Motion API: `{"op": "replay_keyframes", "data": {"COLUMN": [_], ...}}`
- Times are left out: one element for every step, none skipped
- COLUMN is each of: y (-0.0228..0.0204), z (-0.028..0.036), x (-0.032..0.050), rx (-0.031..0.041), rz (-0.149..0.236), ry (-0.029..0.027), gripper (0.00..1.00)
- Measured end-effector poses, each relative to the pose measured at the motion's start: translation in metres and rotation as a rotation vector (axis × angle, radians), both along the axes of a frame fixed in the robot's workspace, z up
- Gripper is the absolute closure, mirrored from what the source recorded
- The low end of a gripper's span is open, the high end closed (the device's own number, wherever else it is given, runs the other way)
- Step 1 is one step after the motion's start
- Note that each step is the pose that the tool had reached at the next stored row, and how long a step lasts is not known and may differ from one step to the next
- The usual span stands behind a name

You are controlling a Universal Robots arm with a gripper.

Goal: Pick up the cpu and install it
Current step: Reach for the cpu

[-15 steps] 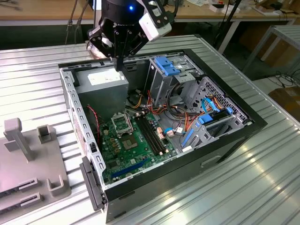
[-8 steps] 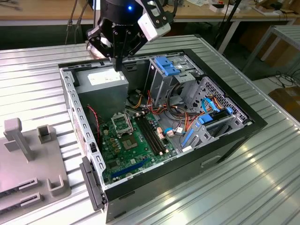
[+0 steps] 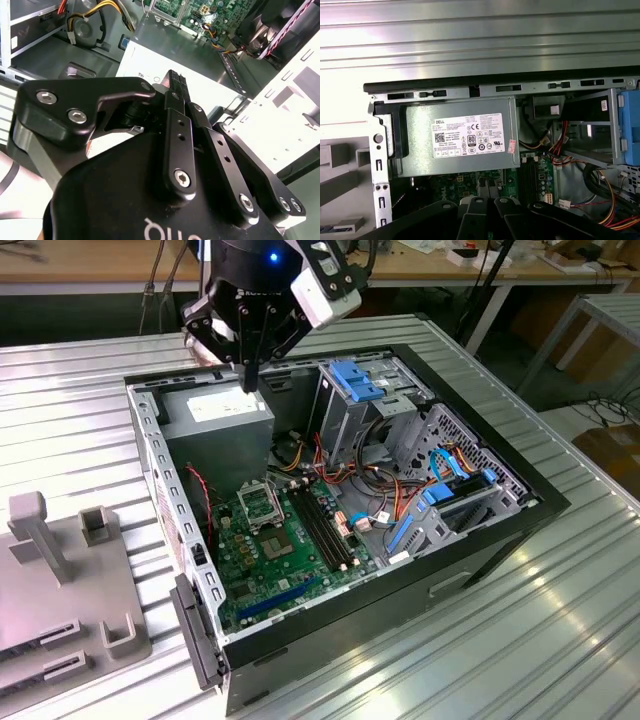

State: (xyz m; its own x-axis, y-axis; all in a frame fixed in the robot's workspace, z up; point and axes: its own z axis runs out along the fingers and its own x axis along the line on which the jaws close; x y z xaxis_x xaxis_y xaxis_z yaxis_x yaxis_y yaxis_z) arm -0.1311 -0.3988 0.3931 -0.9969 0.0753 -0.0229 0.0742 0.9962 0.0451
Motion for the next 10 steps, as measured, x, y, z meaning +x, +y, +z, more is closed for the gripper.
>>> {"op": "replay_keyframes", "data": {"y": [0.0000, 0.0000, 0.0000, 0.0000, 0.0000, 0.0000, 0.0000, 0.0000, 0.0000, 0.0000], "z": [0.0000, 0.0000, 0.0000, 0.0000, 0.0000, 0.0000, 0.0000, 0.0000, -0.0001, -0.0001], "x": [-0.0003, -0.0005, -0.0007, -0.0009, -0.0012, -0.0014, -0.0017, -0.0020, -0.0022, -0.0024], "rx": [0.0000, 0.0000, -0.0001, -0.0001, -0.0001, -0.0001, -0.0001, -0.0001, -0.0001, -0.0001], "rz": [0.000, 0.000, 0.000, 0.000, 0.000, 0.000, 0.000, 0.000, 0.000, 0.000], "ry": [0.0000, 0.0001, 0.0002, 0.0001, 0.0002, 0.0002, 0.0002, 0.0002, 0.0003, 0.0004], "gripper": [0.89, 0.89, 0.89, 0.89, 0.89, 0.89, 0.89, 0.89, 0.89, 0.89]}}
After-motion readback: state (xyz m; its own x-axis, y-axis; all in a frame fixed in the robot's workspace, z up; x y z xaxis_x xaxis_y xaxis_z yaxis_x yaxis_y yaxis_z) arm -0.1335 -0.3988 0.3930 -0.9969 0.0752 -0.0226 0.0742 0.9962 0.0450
